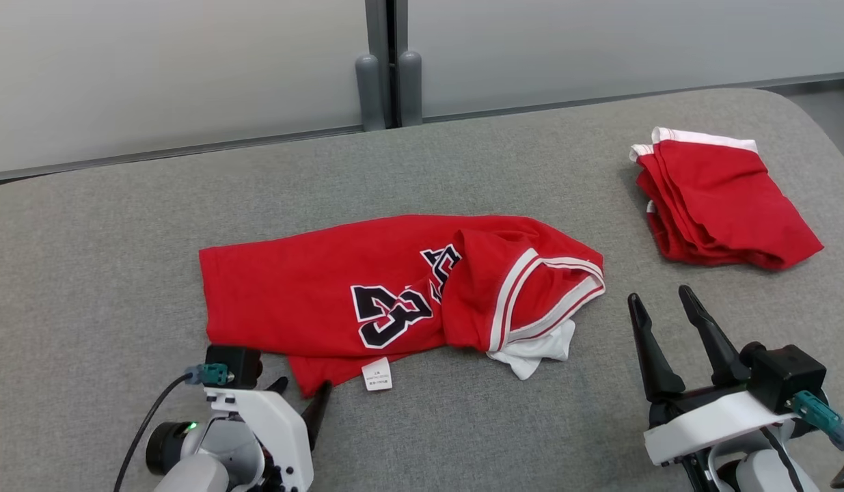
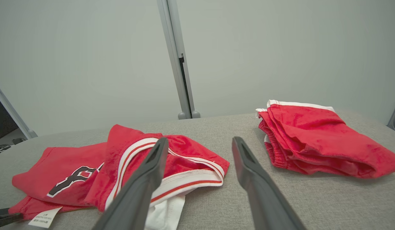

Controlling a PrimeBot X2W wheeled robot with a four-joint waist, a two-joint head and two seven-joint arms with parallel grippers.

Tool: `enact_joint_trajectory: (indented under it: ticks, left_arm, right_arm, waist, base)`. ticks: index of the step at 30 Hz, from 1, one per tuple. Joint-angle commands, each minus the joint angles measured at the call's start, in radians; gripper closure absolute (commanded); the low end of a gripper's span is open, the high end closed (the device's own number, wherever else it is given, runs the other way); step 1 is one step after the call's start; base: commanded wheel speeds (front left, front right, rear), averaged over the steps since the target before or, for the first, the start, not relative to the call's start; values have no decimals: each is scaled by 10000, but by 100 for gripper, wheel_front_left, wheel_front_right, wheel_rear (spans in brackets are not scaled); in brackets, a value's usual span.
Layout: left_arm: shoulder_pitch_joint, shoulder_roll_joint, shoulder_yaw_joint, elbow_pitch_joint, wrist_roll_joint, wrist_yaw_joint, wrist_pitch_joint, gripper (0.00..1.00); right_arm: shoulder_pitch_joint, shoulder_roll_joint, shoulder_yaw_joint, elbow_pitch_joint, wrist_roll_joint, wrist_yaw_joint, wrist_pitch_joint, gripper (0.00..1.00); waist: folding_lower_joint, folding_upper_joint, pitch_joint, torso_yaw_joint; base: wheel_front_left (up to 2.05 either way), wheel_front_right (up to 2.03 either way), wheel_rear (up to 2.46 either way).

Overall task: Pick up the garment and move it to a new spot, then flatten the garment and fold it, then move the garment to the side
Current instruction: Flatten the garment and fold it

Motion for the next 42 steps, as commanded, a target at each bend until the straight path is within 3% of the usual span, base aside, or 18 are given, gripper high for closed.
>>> enact_joint_trajectory:
  ticks: [1, 3, 4, 5, 6, 7, 8, 17, 25, 41, 42]
  left_arm:
    - [-257, -110, -18, 145, -58, 8, 90, 0]
    - [-401, -152, -67, 355, -90, -20, 230, 0]
    - [-444, -185, -103, 432, -115, -43, 297, 10]
    - [-482, -203, -112, 488, -121, -44, 310, 39]
    - [-531, -197, -97, 522, -98, -5, 257, 62]
    - [-531, -197, -97, 522, -98, -5, 257, 62]
    - [-563, -164, -87, 531, -63, 16, 233, 100]
    - [48, 335, -60, -297, 41, 181, 179, 100]
    - [1318, 1246, 138, -1633, 2, 850, 604, 100]
    - [2891, 2152, 875, -2250, -311, 1885, 605, 100]
    - [2939, 2110, 908, -2327, -339, 1909, 535, 71]
  right_arm:
    - [-131, 5, 3, 18, -36, 21, -49, 0]
    - [-184, 43, 0, 62, -28, 21, -49, 0]
    - [-193, 65, 1, 73, -29, 21, -49, 0]
    - [-198, 92, 3, 85, -31, 21, -49, 0]
    - [-192, 110, -15, 96, -33, 21, -49, 0]
    - [-192, 110, -15, 96, -33, 21, -49, 0]
    - [-181, 113, -45, 102, -27, 21, -49, 0]
    - [169, 79, -364, 189, -10, 21, -49, 0]
    - [408, -196, -869, 94, -25, 21, -49, 0]
    - [857, -383, -1502, -24, -43, 21, -49, 0]
    - [877, -374, -1479, -29, -49, 21, -49, 0]
  waist:
    - [0, 0, 182, -174]
    - [0, 0, 251, -241]
    - [0, 0, 273, -266]
    - [0, 0, 289, -280]
    - [0, 0, 296, -288]
    - [0, 0, 296, -288]
    - [0, 0, 292, -286]
    - [0, 0, -250, 324]
    - [0, 0, -636, 1122]
    - [0, 0, -806, 1233]
    - [0, 0, -822, 1225]
  base:
    - [0, 0, 0]
    - [0, 0, 0]
    - [0, 0, 0]
    - [0, 0, 0]
    - [0, 0, 0]
    - [0, 0, 0]
    - [0, 0, 0]
    - [0, 0, 0]
    - [0, 0, 0]
    - [0, 0, 0]
    - [0, 0, 0]
